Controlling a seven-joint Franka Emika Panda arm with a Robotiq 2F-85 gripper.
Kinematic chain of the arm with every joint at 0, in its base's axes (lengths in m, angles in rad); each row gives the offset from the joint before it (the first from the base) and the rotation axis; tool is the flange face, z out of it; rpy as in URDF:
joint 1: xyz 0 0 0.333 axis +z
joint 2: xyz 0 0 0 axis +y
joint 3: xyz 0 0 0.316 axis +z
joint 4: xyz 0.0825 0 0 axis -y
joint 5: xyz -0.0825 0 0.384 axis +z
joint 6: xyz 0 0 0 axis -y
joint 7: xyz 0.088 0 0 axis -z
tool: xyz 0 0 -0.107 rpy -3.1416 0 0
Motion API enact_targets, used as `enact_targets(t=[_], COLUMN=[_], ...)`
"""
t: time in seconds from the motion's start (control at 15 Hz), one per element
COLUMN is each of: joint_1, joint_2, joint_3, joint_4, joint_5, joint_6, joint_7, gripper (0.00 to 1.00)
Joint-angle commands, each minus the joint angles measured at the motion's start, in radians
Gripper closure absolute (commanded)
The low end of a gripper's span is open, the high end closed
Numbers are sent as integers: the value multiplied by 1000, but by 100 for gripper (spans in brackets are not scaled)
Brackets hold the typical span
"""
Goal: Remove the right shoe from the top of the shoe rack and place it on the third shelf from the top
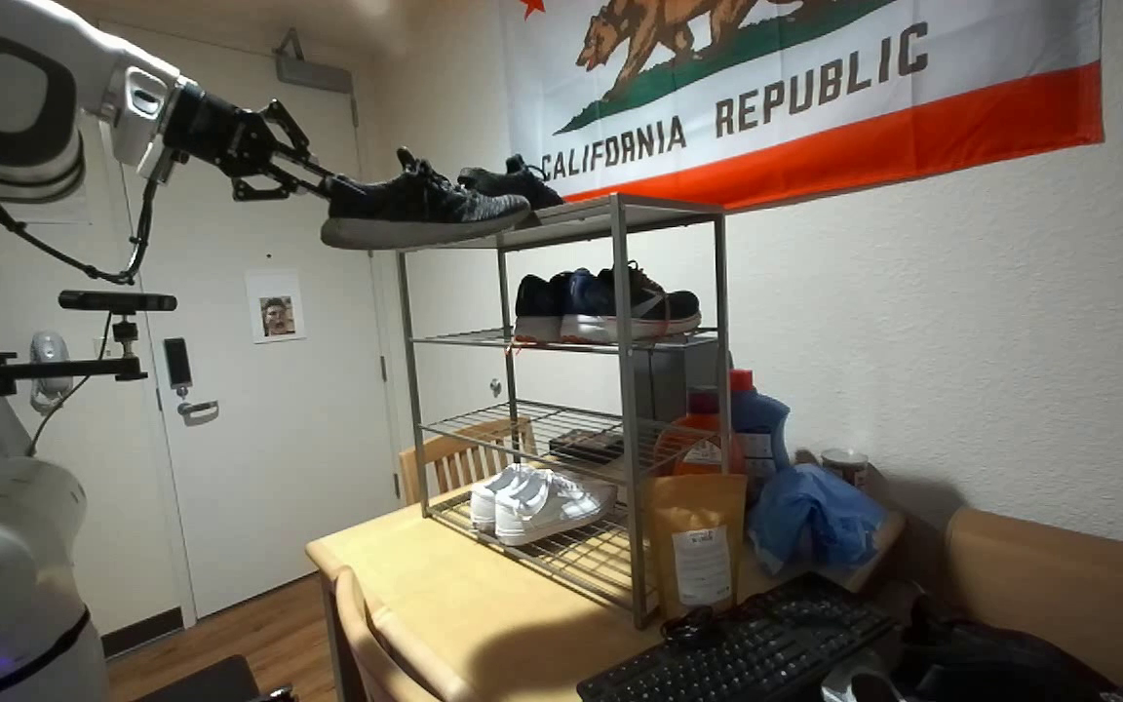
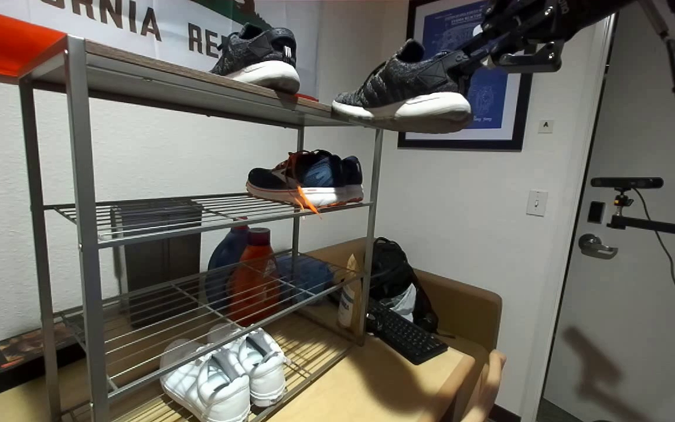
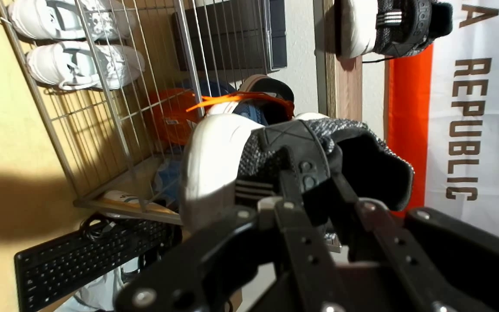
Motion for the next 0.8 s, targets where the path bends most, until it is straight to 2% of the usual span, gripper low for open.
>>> enact_targets(t=[0.0, 0.73], joint_1=[8, -1], joint_2=[-25, -23], joint_3=[-8, -16], joint_4=[-2, -3], joint_5=[24, 25], joint_6=[-28, -48], joint_7=[-21, -18], gripper=[94, 94])
